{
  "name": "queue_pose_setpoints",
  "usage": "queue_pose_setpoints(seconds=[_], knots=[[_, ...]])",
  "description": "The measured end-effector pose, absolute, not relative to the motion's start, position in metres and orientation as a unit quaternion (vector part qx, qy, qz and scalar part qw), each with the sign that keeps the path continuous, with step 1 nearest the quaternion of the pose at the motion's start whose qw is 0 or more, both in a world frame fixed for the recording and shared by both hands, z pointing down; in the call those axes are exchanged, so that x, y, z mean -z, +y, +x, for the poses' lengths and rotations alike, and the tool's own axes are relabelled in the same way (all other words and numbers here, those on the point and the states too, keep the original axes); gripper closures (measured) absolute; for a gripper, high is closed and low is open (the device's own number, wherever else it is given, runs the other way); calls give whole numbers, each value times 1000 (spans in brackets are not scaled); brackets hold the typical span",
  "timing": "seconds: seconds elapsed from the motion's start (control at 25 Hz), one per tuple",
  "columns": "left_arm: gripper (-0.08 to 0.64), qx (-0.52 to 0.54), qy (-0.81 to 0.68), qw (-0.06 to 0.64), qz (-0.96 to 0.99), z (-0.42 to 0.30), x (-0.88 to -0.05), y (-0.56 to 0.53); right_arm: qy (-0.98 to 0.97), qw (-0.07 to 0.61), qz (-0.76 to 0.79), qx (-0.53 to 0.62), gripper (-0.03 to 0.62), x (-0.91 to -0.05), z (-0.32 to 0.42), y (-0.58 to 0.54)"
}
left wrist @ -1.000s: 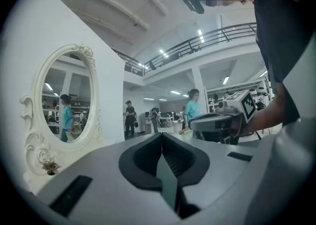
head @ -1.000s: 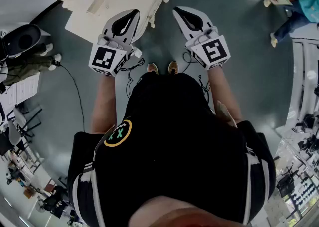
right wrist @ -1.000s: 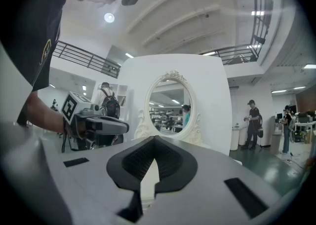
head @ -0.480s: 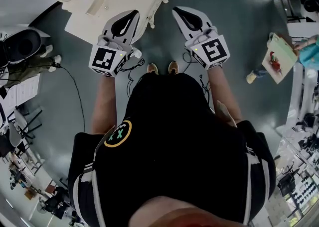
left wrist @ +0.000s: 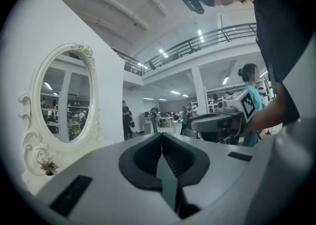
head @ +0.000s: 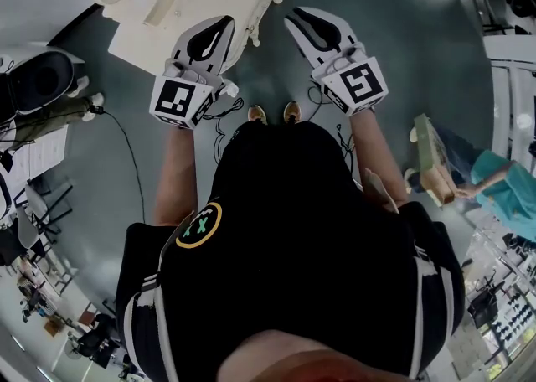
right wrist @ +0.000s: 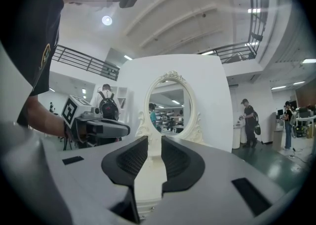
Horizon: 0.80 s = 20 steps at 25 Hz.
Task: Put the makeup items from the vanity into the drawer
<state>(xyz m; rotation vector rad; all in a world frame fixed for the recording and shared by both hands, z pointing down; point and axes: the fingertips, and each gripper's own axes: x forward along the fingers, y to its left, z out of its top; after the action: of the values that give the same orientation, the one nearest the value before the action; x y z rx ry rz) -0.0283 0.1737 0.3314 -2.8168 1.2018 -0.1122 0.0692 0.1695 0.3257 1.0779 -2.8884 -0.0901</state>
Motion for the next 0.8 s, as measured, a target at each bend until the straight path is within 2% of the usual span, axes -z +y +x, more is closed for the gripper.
queue_pose_setpoints(seconds=[0.44, 0.8], knots=[[537, 37, 393, 40, -918, -24, -329, 172, -943, 26, 332, 6, 8, -328, 67, 168], [537, 38, 396, 38, -917, -23, -332, 170, -944, 44, 328, 3, -6, -338, 67, 166]])
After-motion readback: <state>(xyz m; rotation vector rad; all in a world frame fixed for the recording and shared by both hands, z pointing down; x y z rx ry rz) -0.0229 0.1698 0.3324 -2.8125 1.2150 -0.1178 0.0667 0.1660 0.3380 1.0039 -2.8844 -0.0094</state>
